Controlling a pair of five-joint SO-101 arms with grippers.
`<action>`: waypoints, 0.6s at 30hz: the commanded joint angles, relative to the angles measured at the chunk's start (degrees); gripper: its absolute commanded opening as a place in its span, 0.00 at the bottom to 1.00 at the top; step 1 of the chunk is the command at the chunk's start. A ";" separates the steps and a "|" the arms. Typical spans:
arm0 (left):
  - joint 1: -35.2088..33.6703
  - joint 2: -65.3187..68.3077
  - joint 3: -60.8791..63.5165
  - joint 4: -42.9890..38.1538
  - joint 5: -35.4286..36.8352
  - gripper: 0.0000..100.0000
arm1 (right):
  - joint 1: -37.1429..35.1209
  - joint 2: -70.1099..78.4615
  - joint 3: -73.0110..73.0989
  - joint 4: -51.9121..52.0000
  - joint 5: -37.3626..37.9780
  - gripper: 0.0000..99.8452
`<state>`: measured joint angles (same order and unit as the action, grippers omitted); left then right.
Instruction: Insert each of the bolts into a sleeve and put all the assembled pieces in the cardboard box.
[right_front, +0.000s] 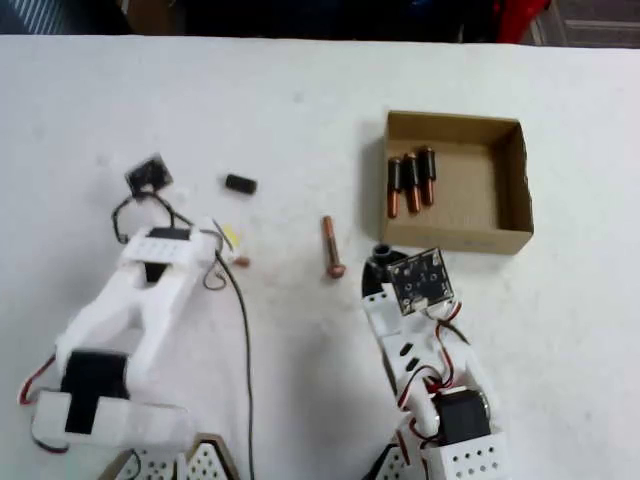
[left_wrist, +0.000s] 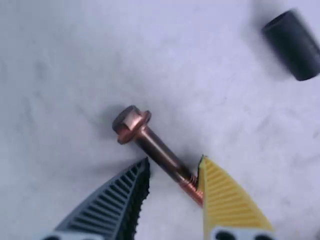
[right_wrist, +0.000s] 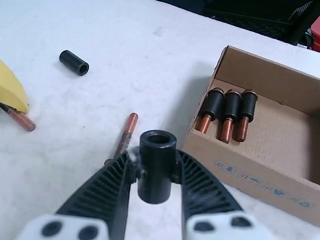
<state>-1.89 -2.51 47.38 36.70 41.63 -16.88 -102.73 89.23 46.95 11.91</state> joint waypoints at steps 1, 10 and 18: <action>-1.71 -0.48 -0.62 2.20 0.70 0.18 | 0.57 -0.57 -0.53 -1.10 -0.09 0.02; -3.47 -0.22 -0.88 2.29 0.53 0.18 | 0.48 -0.57 -0.53 -1.10 -0.09 0.02; -3.74 -0.13 -0.88 0.26 0.79 0.17 | 0.40 -0.57 -0.53 -1.10 -0.09 0.02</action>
<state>-4.26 -2.51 47.38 38.64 41.80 -16.88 -102.73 89.23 46.95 11.91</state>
